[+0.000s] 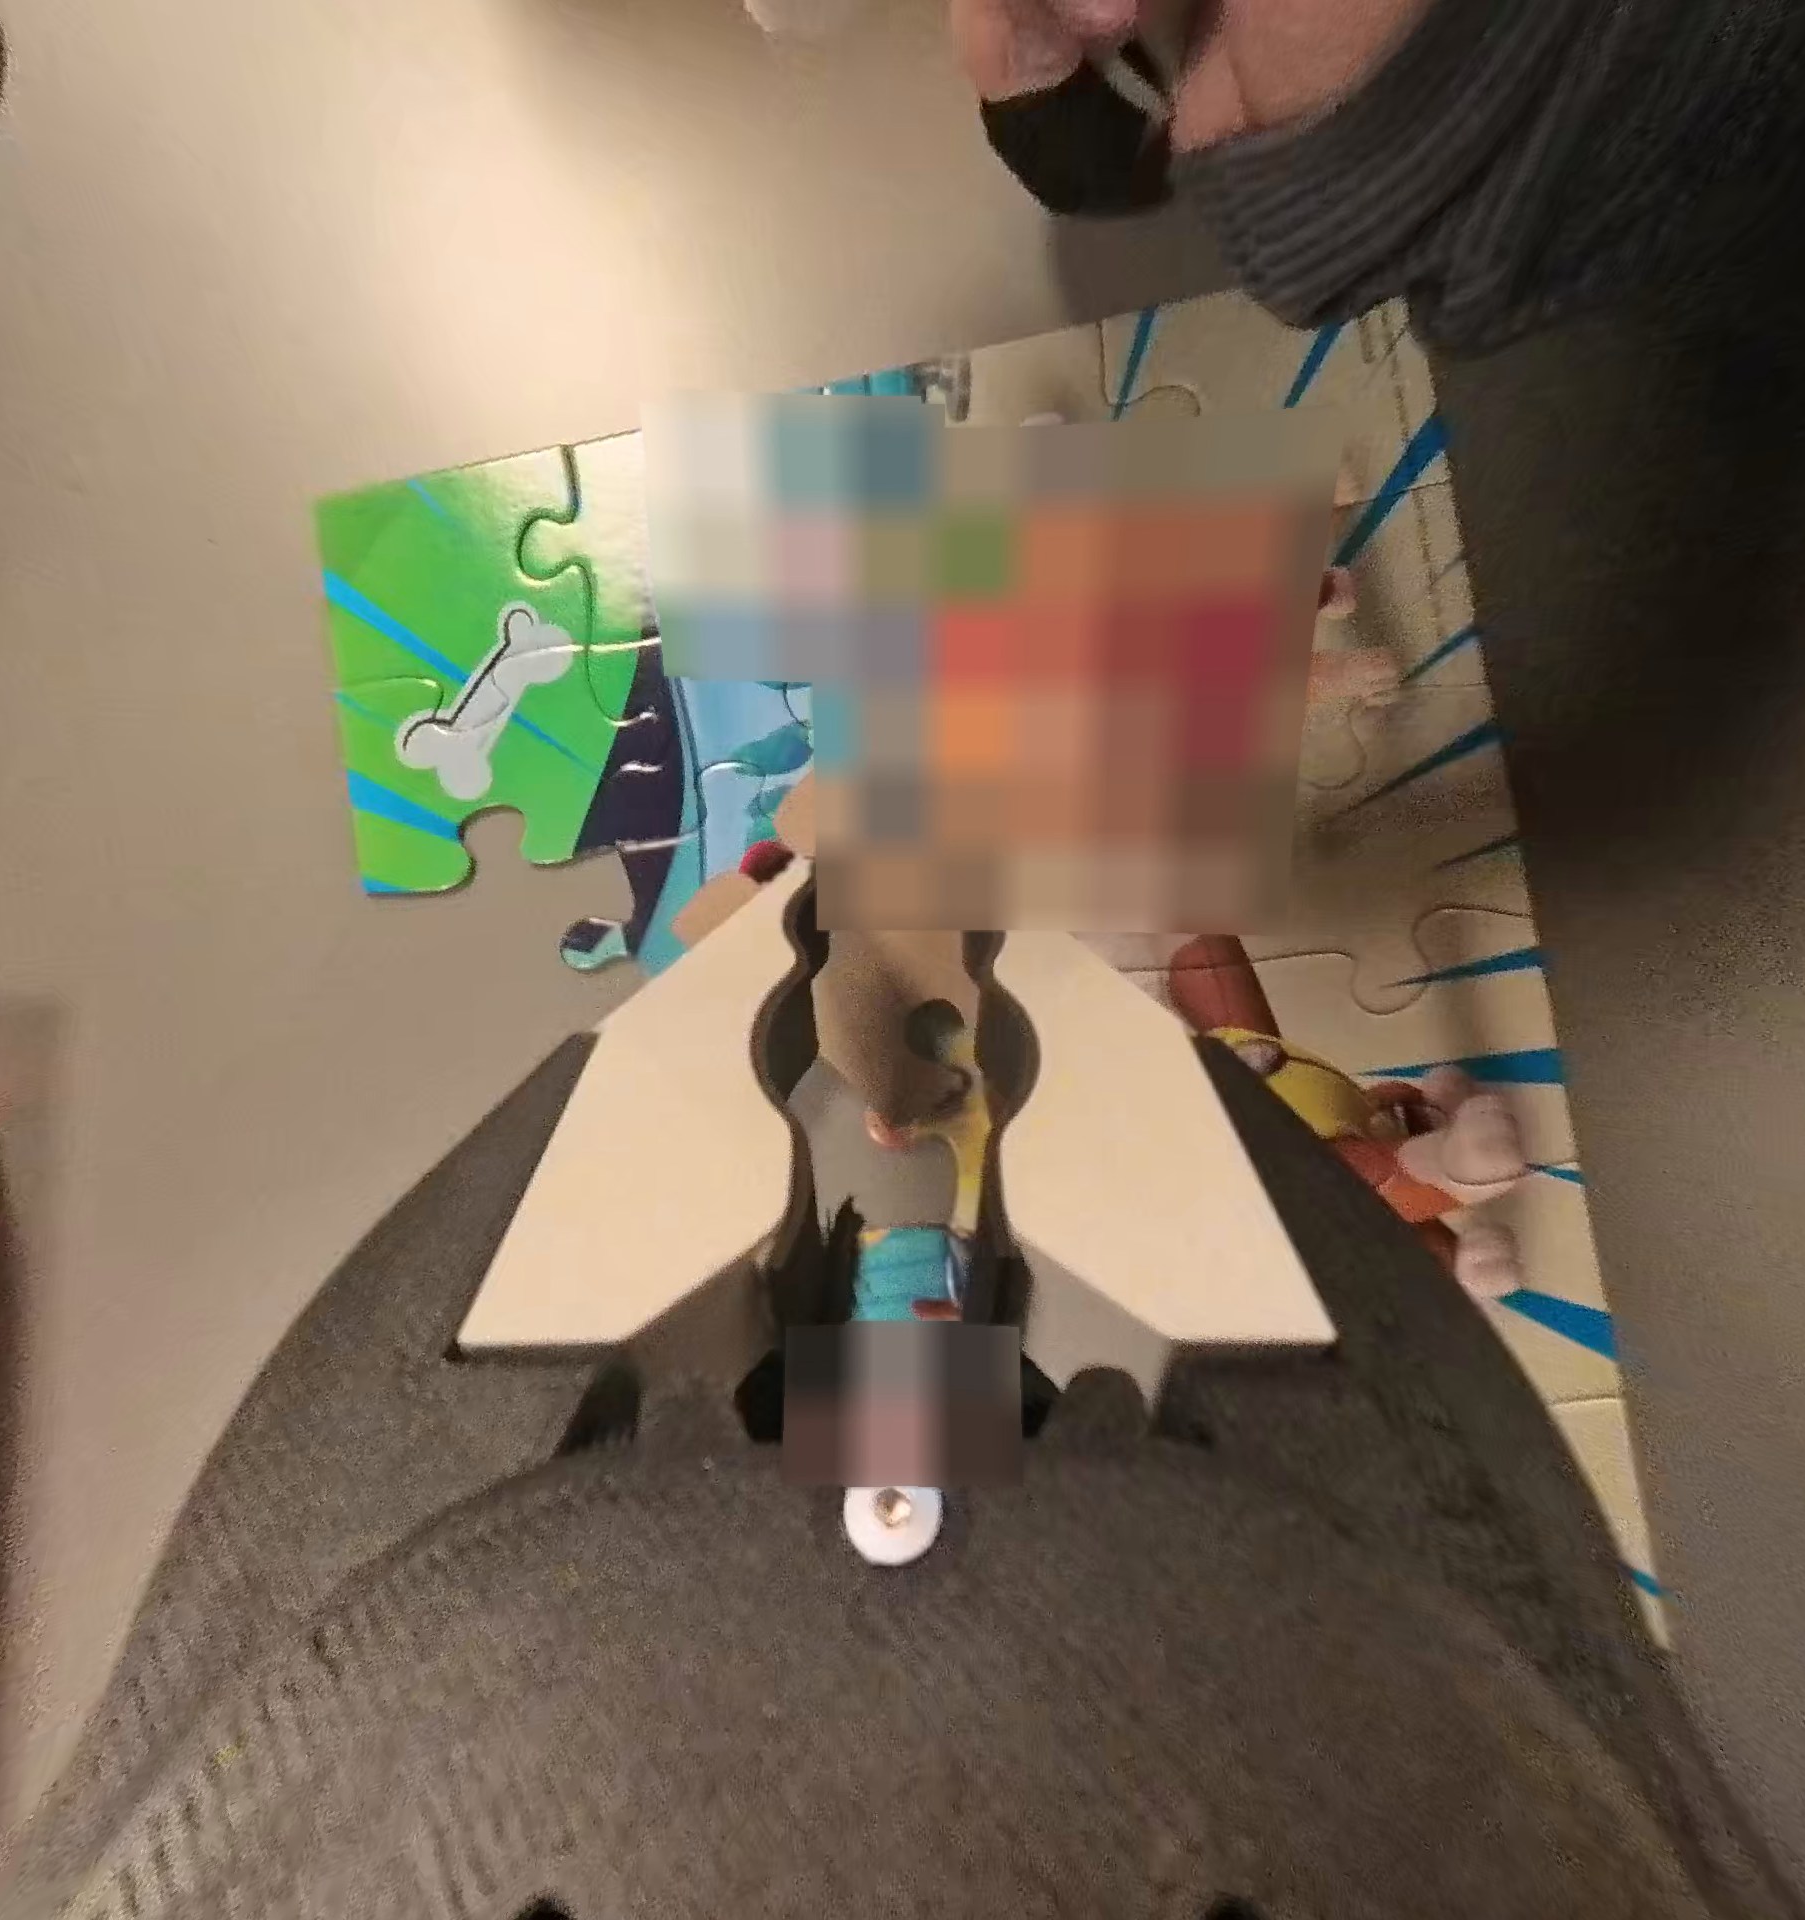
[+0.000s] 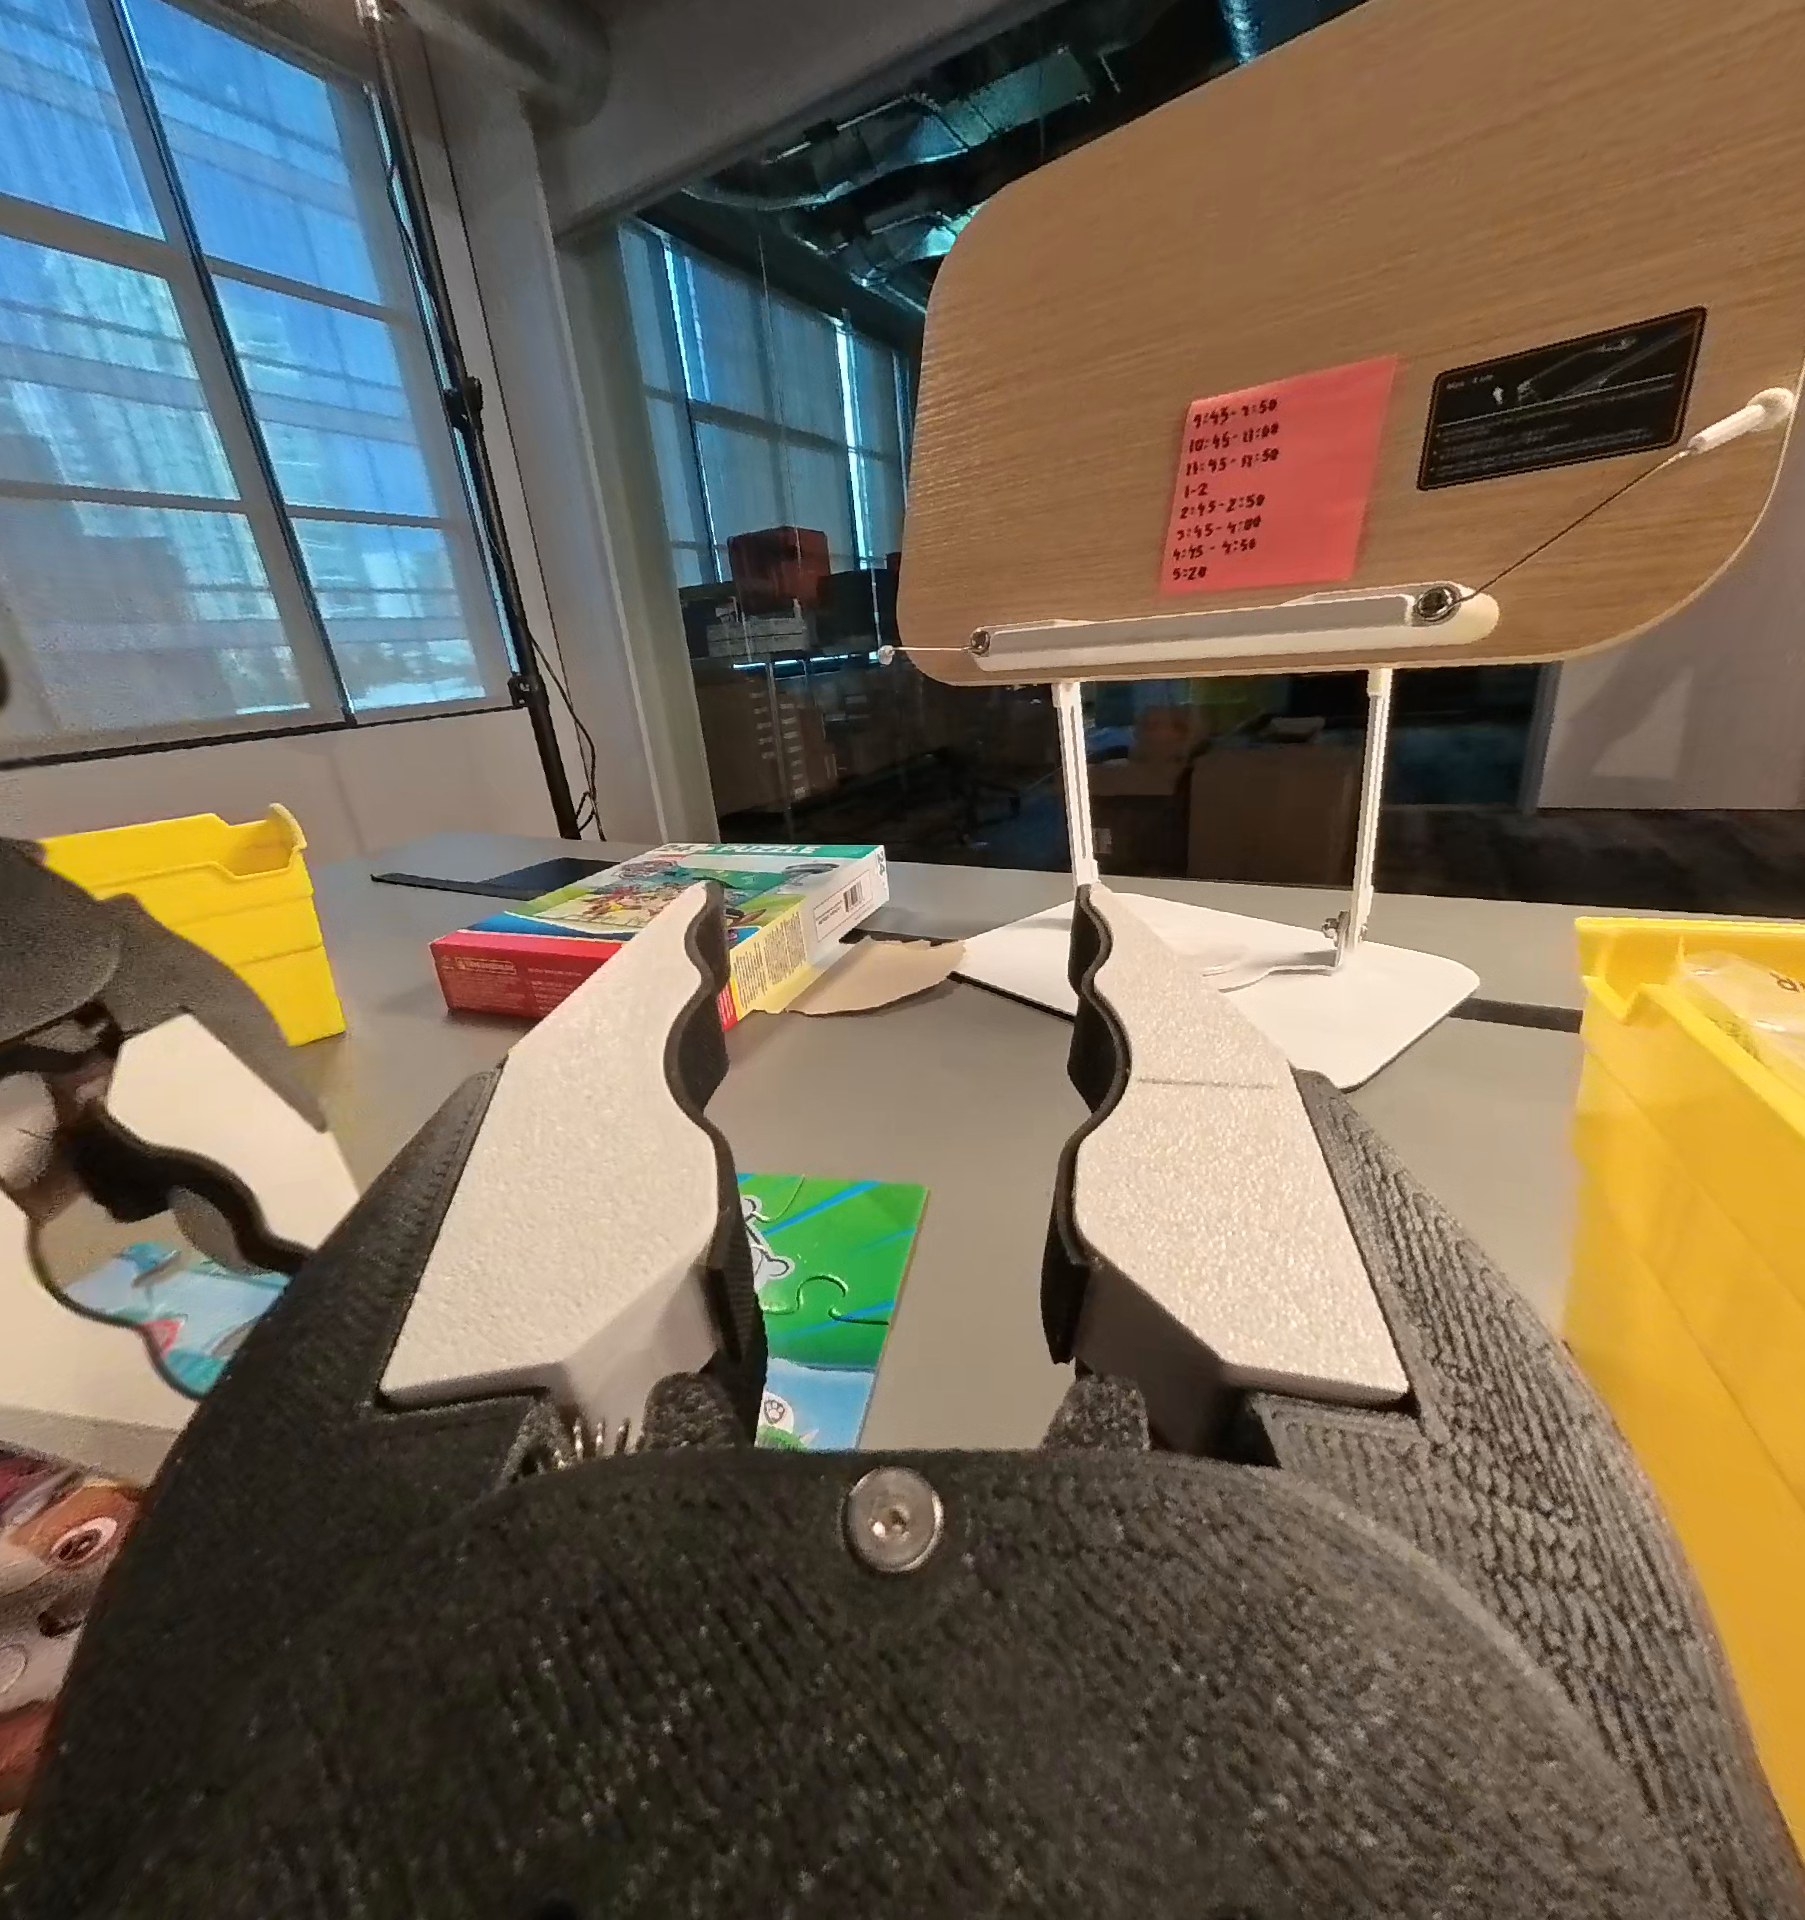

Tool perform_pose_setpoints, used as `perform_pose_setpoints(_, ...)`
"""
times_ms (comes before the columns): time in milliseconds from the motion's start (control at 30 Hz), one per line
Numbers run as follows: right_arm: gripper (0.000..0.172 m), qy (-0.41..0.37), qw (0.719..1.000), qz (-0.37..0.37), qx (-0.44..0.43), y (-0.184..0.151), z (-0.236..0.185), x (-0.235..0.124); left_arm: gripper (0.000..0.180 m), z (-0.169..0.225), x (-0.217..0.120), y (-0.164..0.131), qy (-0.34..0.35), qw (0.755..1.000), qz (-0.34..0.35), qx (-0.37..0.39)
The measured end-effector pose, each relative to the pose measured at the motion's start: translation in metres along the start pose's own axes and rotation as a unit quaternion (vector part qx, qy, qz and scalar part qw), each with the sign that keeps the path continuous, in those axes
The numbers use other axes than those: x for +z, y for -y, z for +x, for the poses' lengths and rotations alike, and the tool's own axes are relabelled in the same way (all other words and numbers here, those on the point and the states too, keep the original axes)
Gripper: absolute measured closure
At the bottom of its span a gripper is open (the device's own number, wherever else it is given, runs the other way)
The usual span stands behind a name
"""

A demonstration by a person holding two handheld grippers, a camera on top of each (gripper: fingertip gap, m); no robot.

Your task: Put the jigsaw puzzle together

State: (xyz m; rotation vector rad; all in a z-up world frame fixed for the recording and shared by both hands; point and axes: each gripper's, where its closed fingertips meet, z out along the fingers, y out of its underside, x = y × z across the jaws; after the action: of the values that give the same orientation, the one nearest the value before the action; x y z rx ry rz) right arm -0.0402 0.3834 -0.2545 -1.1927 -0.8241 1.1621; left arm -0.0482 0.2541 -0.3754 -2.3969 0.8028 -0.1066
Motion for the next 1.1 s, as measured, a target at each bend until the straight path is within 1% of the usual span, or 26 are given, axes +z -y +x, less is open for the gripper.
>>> perform_pose_setpoints(100, 0.107, 0.0, 1.0, 0.0, -0.002, 0.0, -0.001, 0.0, 0.156, 0.001, -0.012, -0.004, 0.018, 1.0, 0.023, -0.01)
perform_pose_setpoints(200, 0.107, 0.0, 1.0, 0.002, 0.003, 0.001, 0.0, -0.001, 0.156, -0.004, -0.042, -0.002, 0.067, 0.995, 0.066, -0.025)
perform_pose_setpoints(267, 0.107, -0.001, 1.0, 0.002, 0.005, 0.001, 0.001, -0.001, 0.156, -0.013, -0.079, -0.005, 0.131, 0.987, 0.088, -0.032)
perform_pose_setpoints(333, 0.107, 0.001, 1.0, 0.001, 0.004, 0.0, 0.0, 0.0, 0.156, -0.033, -0.132, -0.017, 0.236, 0.967, 0.087, -0.044)
perform_pose_setpoints(400, 0.107, 0.002, 1.0, -0.001, 0.0, 0.0, -0.001, 0.001, 0.156, -0.059, -0.195, -0.045, 0.349, 0.931, 0.065, -0.085)
perform_pose_setpoints(433, 0.107, 0.003, 1.0, -0.002, -0.002, 0.0, -0.002, 0.001, 0.156, -0.07, -0.224, -0.065, 0.393, 0.911, 0.046, -0.118)
perform_pose_setpoints(500, 0.107, 0.005, 1.0, -0.003, -0.006, 0.0, -0.003, 0.001, 0.156, -0.089, -0.273, -0.11, 0.457, 0.87, 0.012, -0.183)
perform_pose_setpoints(567, 0.107, 0.006, 1.0, -0.003, -0.009, 0.0, -0.004, 0.001, 0.156, -0.102, -0.303, -0.155, 0.486, 0.838, -0.014, -0.246)
perform_pose_setpoints(633, 0.107, 0.006, 1.0, -0.002, -0.014, 0.001, -0.005, 0.0, 0.156, -0.108, -0.317, -0.202, 0.488, 0.81, -0.046, -0.323)
perform_pose_setpoints(667, 0.107, 0.006, 1.0, -0.002, -0.018, 0.003, -0.005, -0.001, 0.151, -0.112, -0.324, -0.22, 0.498, 0.793, -0.05, -0.347)
perform_pose_setpoints(700, 0.107, 0.005, 1.0, -0.001, -0.023, 0.004, -0.006, -0.001, 0.134, -0.115, -0.327, -0.234, 0.499, 0.784, -0.046, -0.365)
perform_pose_setpoints(767, 0.107, 0.005, 0.999, 0.001, -0.034, 0.006, -0.008, -0.004, 0.088, -0.113, -0.328, -0.256, 0.49, 0.767, -0.049, -0.412)
perform_pose_setpoints(800, 0.107, 0.005, 0.999, 0.003, -0.04, 0.008, -0.009, -0.005, 0.073, -0.108, -0.327, -0.259, 0.481, 0.765, -0.051, -0.425)
perform_pose_setpoints(833, 0.107, 0.006, 0.999, 0.005, -0.046, 0.011, -0.011, -0.007, 0.065, -0.103, -0.329, -0.256, 0.485, 0.765, -0.046, -0.422)
perform_pose_setpoints(867, 0.106, 0.008, 0.999, 0.007, -0.052, 0.014, -0.015, -0.01, 0.065, -0.097, -0.332, -0.245, 0.496, 0.769, -0.033, -0.402)
perform_pose_setpoints(900, 0.106, 0.014, 0.998, 0.008, -0.059, 0.017, -0.02, -0.014, 0.068, -0.088, -0.331, -0.227, 0.499, 0.781, -0.012, -0.376)
perform_pose_setpoints(967, 0.106, 0.044, 0.995, 0.004, -0.085, 0.022, -0.041, -0.022, 0.08, -0.059, -0.311, -0.176, 0.473, 0.828, 0.046, -0.299)
perform_pose_setpoints(1000, 0.106, 0.07, 0.993, -0.01, -0.096, 0.02, -0.056, -0.027, 0.089, -0.038, -0.292, -0.15, 0.441, 0.856, 0.075, -0.26)
perform_pose_setpoints(1033, 0.107, 0.11, 0.988, -0.039, -0.096, 0.015, -0.075, -0.032, 0.096, -0.013, -0.267, -0.125, 0.394, 0.886, 0.104, -0.223)
perform_pose_setpoints(1067, 0.107, 0.158, 0.98, -0.084, -0.086, 0.003, -0.095, -0.038, 0.1, 0.014, -0.24, -0.104, 0.343, 0.911, 0.125, -0.191)
perform_pose_setpoints(1100, 0.106, 0.2, 0.967, -0.142, -0.073, -0.013, -0.112, -0.046, 0.102, 0.038, -0.215, -0.092, 0.302, 0.929, 0.133, -0.169)
